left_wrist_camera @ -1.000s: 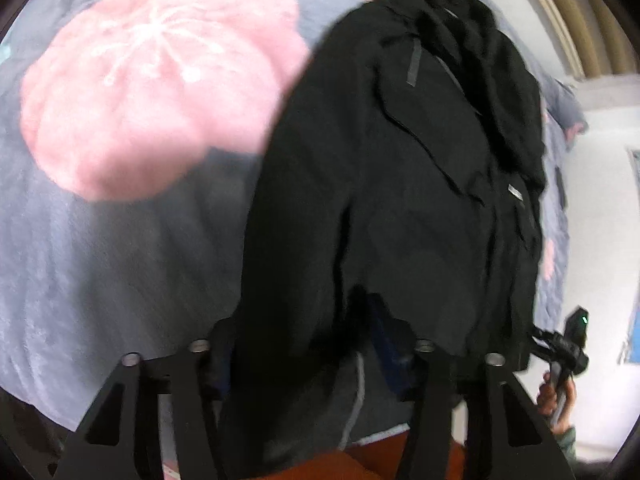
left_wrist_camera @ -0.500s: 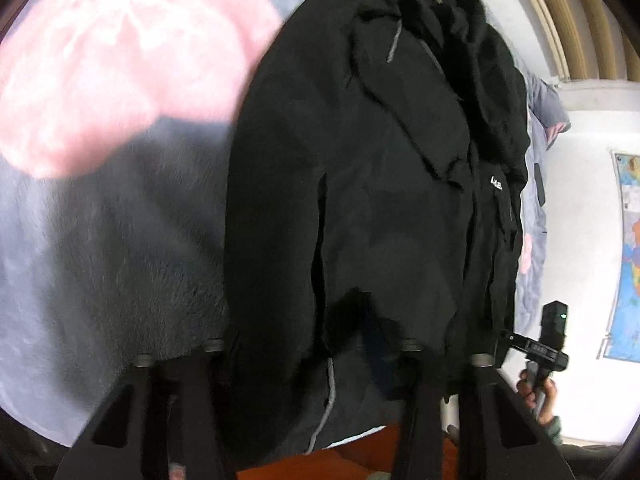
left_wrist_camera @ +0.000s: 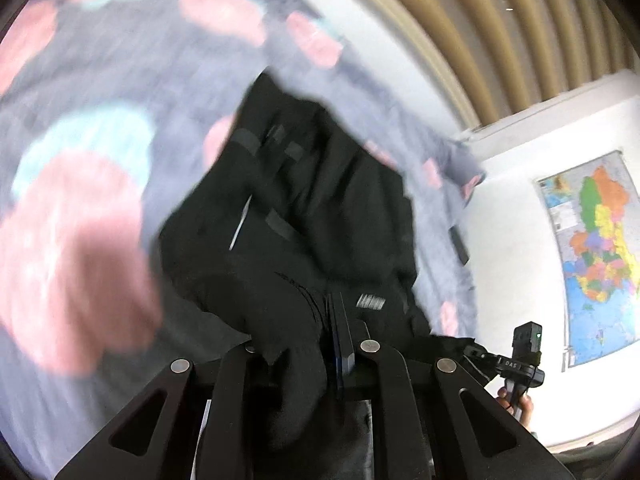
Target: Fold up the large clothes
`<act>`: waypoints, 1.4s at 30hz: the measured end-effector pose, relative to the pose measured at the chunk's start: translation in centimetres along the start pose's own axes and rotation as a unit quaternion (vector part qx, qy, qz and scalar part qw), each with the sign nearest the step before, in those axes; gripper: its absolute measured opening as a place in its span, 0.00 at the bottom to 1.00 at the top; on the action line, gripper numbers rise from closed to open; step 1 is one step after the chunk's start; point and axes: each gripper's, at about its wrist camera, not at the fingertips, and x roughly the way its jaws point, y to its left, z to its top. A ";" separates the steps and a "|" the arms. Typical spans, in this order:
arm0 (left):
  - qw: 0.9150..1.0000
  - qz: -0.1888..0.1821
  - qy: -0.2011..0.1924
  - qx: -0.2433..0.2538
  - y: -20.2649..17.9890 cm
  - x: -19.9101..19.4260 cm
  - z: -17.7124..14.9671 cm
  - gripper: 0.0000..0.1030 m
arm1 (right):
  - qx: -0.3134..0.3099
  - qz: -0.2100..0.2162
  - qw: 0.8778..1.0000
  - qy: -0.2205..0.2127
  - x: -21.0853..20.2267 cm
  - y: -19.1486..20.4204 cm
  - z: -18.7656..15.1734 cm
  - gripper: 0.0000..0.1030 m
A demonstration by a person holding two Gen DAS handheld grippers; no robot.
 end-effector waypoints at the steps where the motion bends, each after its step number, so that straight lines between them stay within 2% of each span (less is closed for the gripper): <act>1: 1.000 -0.002 -0.009 0.010 -0.7 -0.2 1.5 0.15 | -0.001 0.004 1.000 -0.008 -0.7 0.1 0.9 0.23; 7: 0.998 -0.011 -0.044 0.034 -3.3 0.3 9.1 0.15 | -0.006 0.031 0.998 -0.058 -3.3 1.0 9.6 0.23; 12: 0.999 -0.019 -0.049 0.012 -4.1 3.4 15.4 0.17 | 0.004 0.034 0.997 -0.065 -1.6 1.3 17.3 0.24; 15: 0.999 -0.013 -0.039 -0.027 -2.7 6.7 18.3 0.21 | 0.029 0.031 0.998 -0.046 1.7 0.4 21.3 0.27; 19: 0.996 0.034 0.003 -0.079 1.0 14.4 21.2 0.25 | 0.085 0.026 0.996 -0.005 9.5 -2.6 25.5 0.34; 23: 0.988 0.068 0.058 -0.129 5.1 21.4 21.3 0.32 | 0.121 -0.010 0.992 0.041 16.9 -5.2 26.9 0.36; 25: 0.983 0.064 0.061 -0.158 6.7 23.1 21.4 0.33 | 0.137 -0.008 0.989 0.048 19.2 -6.3 27.0 0.36; 28: 0.981 0.056 0.072 -0.172 7.4 23.8 21.9 0.34 | 0.139 -0.010 0.989 0.051 20.0 -6.5 27.5 0.36; 31: 0.985 0.059 0.089 -0.139 6.6 23.5 22.3 0.34 | 0.130 -0.009 0.990 0.053 19.3 -6.4 27.6 0.36; 35: 0.992 0.065 0.104 -0.041 3.9 21.0 23.0 0.34 | 0.143 -0.011 0.989 0.019 15.5 -6.5 27.9 0.36; 38: 0.990 0.057 0.130 0.014 2.6 18.2 22.9 0.37 | 0.136 -0.007 0.991 0.002 12.4 -6.2 28.0 0.36; 40: 0.988 0.051 0.140 0.039 1.9 16.3 22.9 0.39 | 0.127 -0.004 0.992 -0.003 10.7 -6.0 27.8 0.43; 41: 0.987 0.045 0.143 0.058 1.4 14.5 22.6 0.40 | 0.116 -0.020 0.993 -0.008 9.5 -5.8 27.7 0.52; 42: 0.986 0.037 0.144 0.073 1.1 13.0 22.4 0.41 | 0.103 -0.040 0.994 -0.014 8.4 -5.6 27.6 0.54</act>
